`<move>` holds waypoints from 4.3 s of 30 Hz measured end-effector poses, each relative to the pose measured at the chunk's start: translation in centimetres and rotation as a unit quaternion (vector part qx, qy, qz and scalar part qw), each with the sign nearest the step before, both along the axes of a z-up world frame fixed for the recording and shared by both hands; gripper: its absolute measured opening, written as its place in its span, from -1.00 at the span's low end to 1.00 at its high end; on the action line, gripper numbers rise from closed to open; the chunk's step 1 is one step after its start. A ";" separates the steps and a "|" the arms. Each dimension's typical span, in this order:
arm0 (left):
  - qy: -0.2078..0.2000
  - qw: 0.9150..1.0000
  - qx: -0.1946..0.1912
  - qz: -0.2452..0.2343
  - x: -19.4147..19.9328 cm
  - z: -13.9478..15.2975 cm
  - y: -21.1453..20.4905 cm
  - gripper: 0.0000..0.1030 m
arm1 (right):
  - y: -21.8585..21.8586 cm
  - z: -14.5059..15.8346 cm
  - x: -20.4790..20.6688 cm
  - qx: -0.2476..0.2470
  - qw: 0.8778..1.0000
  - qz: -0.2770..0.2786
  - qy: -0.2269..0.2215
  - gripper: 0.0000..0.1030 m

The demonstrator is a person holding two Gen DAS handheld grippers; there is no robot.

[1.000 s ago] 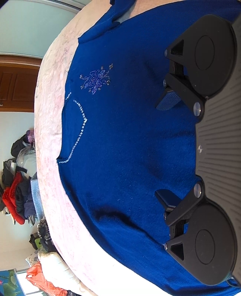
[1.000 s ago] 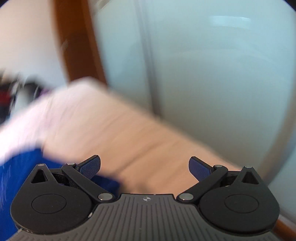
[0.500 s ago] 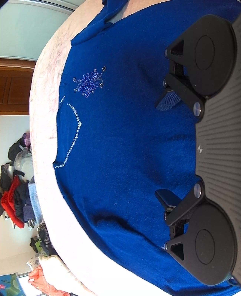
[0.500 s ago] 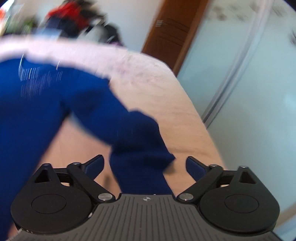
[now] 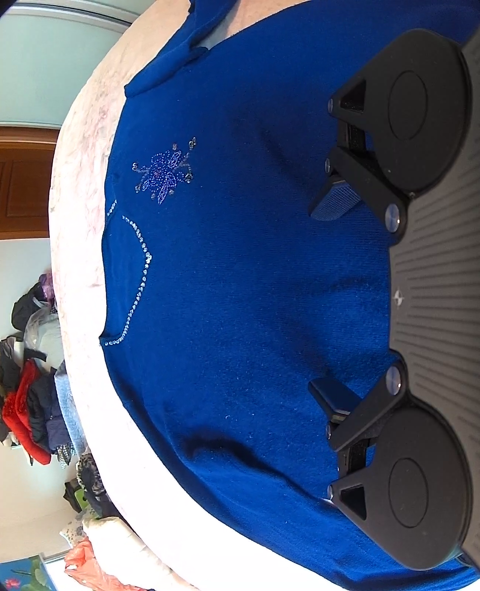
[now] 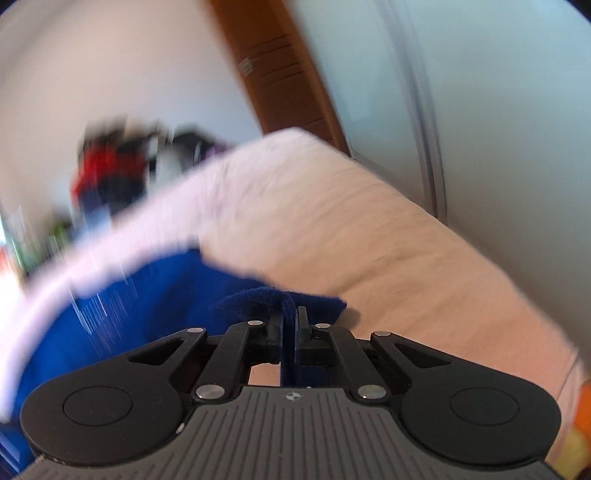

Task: Fold small clothes
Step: 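Grasp the sweater sleeve cuff with the right gripper and lift it, then carry the held sleeve with the right gripper across the sweater body, then lower the sleeve onto the sweater front with the right gripper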

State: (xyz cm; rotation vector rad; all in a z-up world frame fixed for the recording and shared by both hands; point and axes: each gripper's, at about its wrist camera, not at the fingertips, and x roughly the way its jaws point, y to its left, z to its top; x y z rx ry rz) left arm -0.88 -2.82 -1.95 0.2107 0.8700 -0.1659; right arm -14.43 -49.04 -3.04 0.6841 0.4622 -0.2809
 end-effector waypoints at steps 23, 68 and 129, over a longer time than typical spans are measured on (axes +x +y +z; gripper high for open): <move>-0.001 1.000 0.013 -0.006 0.0 -0.4 -0.5 0.80 | -1.5 -8.1 0.8 0.288 0.938 -0.157 -0.110 0.21; -0.027 0.999 0.032 0.015 1.5 0.8 -1.1 0.80 | -4.4 -5.2 -1.9 0.126 0.955 -0.236 -0.129 -0.78; -0.078 0.975 0.089 0.190 30.1 -0.3 10.6 0.80 | 19.0 1.0 20.0 0.022 0.987 0.159 -0.031 -0.70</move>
